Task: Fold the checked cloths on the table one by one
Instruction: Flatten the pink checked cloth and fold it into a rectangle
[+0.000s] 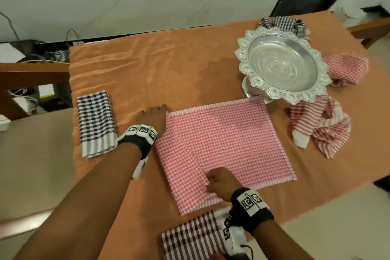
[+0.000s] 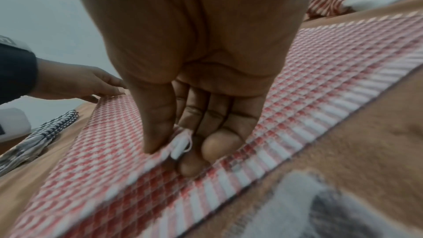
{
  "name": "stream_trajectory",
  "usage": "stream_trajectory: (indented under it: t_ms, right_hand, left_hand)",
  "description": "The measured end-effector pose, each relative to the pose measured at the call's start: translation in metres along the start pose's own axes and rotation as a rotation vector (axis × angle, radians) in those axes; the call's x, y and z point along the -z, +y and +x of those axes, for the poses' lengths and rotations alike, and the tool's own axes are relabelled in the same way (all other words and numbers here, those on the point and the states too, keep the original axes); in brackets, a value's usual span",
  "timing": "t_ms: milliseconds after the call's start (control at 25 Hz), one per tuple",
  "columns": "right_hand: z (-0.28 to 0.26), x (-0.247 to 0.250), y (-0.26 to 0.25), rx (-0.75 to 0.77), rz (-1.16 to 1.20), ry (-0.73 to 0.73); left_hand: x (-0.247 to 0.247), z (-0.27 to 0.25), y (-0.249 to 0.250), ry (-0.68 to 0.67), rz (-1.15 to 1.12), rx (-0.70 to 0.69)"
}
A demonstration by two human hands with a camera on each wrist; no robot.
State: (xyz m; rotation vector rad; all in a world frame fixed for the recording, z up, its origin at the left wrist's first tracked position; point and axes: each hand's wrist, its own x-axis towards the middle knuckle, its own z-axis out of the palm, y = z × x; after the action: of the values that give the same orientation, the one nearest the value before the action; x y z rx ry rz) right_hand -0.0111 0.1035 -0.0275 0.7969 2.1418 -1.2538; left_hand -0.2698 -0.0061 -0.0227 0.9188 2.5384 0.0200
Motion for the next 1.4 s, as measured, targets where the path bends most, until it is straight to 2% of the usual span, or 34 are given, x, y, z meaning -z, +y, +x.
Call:
stream_trajectory:
  t_ms: [120,240,520,720,920,1240,1400]
  right_hand:
    - [-0.002,0.003,0.012,-0.066,-0.004,0.023]
    - [-0.008,0.009,0.02,-0.069,0.039,0.084]
    - [-0.022,0.049,0.073,-0.039,0.143,0.196]
    - [-0.04,0.095,0.125,-0.066,0.144,0.339]
    - [-0.048,0.142,0.168,-0.142,0.079,0.419]
    - [-0.045,0.187,0.195,-0.169,-0.03,0.384]
    - [-0.042,0.195,0.2,-0.174,-0.062,0.334]
  left_hand:
    - [0.005,0.013,0.01,-0.001,0.076,0.021]
    - [0.013,0.02,0.025,0.114,0.116,-0.019]
    - [0.035,0.023,0.101,0.348,-0.205,-0.091]
    - [0.029,0.036,0.185,0.356,-0.433,0.003]
    - [0.007,0.05,0.245,0.342,-0.568,-0.039]
    - [-0.018,0.076,0.284,0.316,-0.651,0.036]
    - [-0.032,0.091,0.292,0.216,-0.64,0.043]
